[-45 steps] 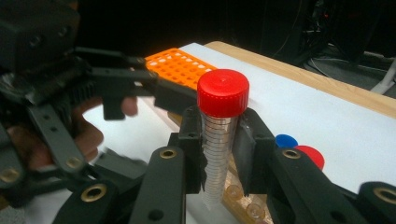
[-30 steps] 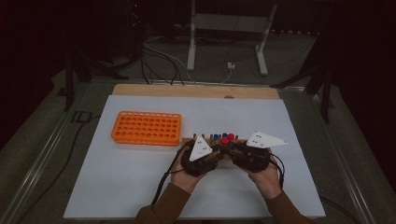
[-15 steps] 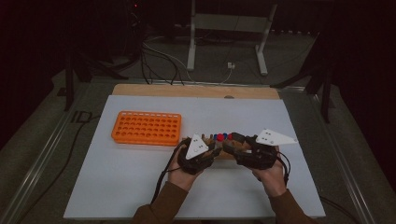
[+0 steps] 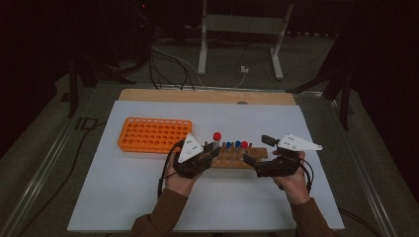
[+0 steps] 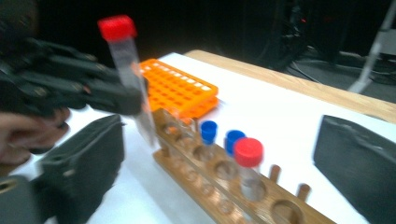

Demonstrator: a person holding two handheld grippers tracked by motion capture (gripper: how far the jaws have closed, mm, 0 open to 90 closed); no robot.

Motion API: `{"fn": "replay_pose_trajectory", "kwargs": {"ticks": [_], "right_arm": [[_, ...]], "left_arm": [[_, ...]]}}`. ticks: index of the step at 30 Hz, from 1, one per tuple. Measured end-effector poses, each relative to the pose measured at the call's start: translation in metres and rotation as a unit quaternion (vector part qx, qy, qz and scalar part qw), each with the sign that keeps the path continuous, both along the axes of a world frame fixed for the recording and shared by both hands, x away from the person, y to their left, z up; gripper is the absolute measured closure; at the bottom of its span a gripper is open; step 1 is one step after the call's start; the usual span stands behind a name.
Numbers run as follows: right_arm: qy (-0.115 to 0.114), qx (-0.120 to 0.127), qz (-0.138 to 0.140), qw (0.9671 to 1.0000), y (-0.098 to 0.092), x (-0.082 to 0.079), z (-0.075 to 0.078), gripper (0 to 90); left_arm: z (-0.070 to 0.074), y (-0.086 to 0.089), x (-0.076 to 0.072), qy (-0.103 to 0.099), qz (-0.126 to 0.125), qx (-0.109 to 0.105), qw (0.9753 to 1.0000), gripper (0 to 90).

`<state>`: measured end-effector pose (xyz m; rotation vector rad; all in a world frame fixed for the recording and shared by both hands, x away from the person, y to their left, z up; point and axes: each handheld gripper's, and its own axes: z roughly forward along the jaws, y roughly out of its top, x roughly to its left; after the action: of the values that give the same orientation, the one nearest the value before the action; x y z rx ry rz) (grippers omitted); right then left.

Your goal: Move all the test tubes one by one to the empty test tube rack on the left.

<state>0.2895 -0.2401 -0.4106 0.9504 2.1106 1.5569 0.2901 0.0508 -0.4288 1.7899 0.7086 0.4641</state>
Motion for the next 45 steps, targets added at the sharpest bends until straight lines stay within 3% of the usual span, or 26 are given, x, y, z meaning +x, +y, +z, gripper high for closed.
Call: {"fn": "replay_pose_trajectory", "kwargs": {"ticks": [10,18,22,34,45], "right_arm": [[-0.001,0.009,-0.025,0.9996,-0.012,0.003,-0.002,0.0],[-0.004,0.01,-0.031,0.9995,-0.013,0.001,-0.001,0.0],[-0.004,0.012,-0.032,0.9994,-0.013,0.001,-0.001,0.0],[-0.005,0.011,-0.036,0.9993,-0.014,0.001,-0.001,0.0],[-0.008,0.011,-0.035,0.9993,-0.014,0.001,-0.001,0.0]], "left_arm": [[0.003,0.033,0.01,-0.016,0.044,-0.007,0.9989,75.2],[-0.003,0.056,0.023,-0.021,0.097,-0.007,0.9951,75.2],[-0.008,0.06,0.029,-0.024,0.107,-0.003,0.994,75.2],[-0.032,0.064,0.048,-0.005,0.142,0.017,0.9898,75.2],[-0.056,0.062,0.06,0.028,0.158,0.031,0.9866,75.2]]}}
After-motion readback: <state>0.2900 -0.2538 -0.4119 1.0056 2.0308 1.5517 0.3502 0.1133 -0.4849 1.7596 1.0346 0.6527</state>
